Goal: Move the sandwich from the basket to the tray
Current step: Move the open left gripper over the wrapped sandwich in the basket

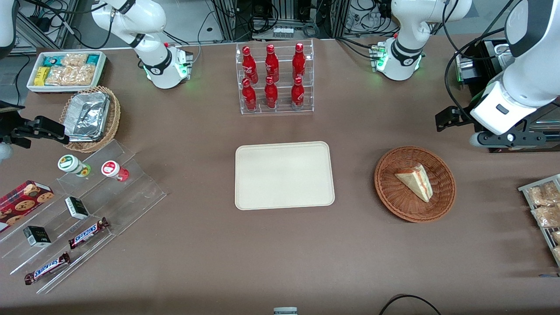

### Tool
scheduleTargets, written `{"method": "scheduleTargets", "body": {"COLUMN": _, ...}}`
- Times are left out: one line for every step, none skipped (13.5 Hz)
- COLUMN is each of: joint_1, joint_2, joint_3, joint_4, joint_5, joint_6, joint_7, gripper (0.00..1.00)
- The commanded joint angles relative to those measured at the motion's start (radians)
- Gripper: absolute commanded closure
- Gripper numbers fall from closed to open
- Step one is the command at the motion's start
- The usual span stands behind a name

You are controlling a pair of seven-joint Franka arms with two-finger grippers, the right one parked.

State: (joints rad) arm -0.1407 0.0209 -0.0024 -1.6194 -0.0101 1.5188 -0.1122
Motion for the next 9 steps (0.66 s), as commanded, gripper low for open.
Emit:
{"method": "scheduleTargets", "body": {"joint_1": -0.002, "joint_2": 0.007, "joint_3": 0.004, "joint_4": 0.024, "joint_5": -0.001, "joint_6": -0.005, "joint_7": 0.005, "gripper": 0.00}}
{"method": "scheduleTargets", "body": {"joint_1": -0.002, "joint_2": 0.008, "joint_3": 0.004, "joint_4": 0.023, "joint_5": -0.001, "joint_6": -0.006, "joint_7": 0.002, "gripper": 0.00}}
{"method": "scheduleTargets", "body": {"joint_1": -0.002, "joint_2": 0.008, "joint_3": 0.004, "joint_4": 0.015, "joint_5": 0.001, "joint_6": -0.005, "joint_7": 0.002, "gripper": 0.00}}
{"method": "scheduleTargets", "body": {"joint_1": -0.002, "joint_2": 0.013, "joint_3": 0.004, "joint_4": 0.012, "joint_5": 0.004, "joint_6": 0.001, "joint_7": 0.002, "gripper": 0.00}}
{"method": "scheduleTargets", "body": {"joint_1": -0.002, "joint_2": 0.017, "joint_3": 0.004, "joint_4": 0.006, "joint_5": 0.002, "joint_6": 0.009, "joint_7": 0.002, "gripper": 0.00}}
{"method": "scheduleTargets", "body": {"joint_1": 0.000, "joint_2": 0.017, "joint_3": 0.004, "joint_4": -0.013, "joint_5": 0.004, "joint_6": 0.030, "joint_7": 0.002, "gripper": 0.00}}
{"method": "scheduleTargets", "body": {"joint_1": 0.000, "joint_2": 0.010, "joint_3": 0.004, "joint_4": -0.048, "joint_5": 0.004, "joint_6": 0.068, "joint_7": 0.000, "gripper": 0.00}}
{"method": "scheduleTargets", "body": {"joint_1": 0.000, "joint_2": 0.005, "joint_3": 0.004, "joint_4": -0.080, "joint_5": 0.004, "joint_6": 0.102, "joint_7": 0.000, "gripper": 0.00}}
{"method": "scheduleTargets", "body": {"joint_1": 0.000, "joint_2": 0.005, "joint_3": 0.005, "joint_4": -0.108, "joint_5": 0.004, "joint_6": 0.131, "joint_7": -0.001, "gripper": 0.00}}
